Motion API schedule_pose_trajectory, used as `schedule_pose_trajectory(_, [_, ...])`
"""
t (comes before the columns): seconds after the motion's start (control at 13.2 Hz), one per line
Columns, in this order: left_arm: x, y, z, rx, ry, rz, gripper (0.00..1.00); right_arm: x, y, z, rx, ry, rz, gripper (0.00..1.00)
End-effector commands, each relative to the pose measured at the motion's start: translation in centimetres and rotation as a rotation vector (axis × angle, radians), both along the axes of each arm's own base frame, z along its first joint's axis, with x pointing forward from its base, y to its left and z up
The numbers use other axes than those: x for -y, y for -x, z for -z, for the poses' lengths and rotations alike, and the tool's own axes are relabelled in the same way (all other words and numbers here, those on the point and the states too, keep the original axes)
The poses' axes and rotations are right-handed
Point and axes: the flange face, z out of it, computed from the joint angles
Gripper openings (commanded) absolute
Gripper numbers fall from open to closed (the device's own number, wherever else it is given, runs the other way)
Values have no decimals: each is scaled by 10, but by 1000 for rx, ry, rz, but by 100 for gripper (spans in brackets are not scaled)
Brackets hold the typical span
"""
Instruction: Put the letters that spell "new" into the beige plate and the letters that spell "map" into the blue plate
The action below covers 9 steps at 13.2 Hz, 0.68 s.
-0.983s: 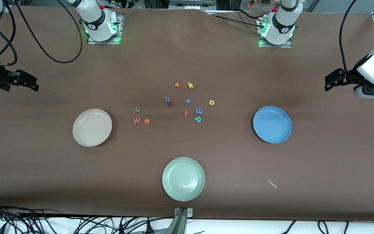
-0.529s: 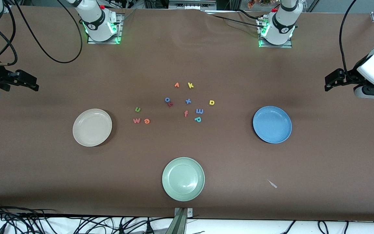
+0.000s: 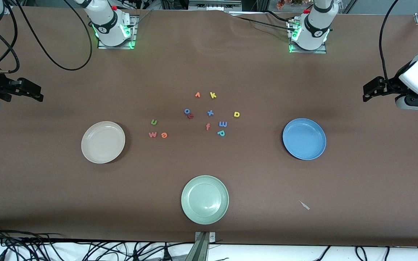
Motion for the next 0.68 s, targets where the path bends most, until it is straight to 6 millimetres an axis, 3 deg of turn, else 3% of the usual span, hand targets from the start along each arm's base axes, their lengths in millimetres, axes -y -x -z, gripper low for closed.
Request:
schedule_pose_trajectory(0.0, [-2,-1,-4,-11,15,9,100,-2,1,-7,2,-14,0,100])
schedule_pose_trajectory(0.6, [-6,0,-1,-29,13,-4,100,1,-1,-6,11,-13,3,100])
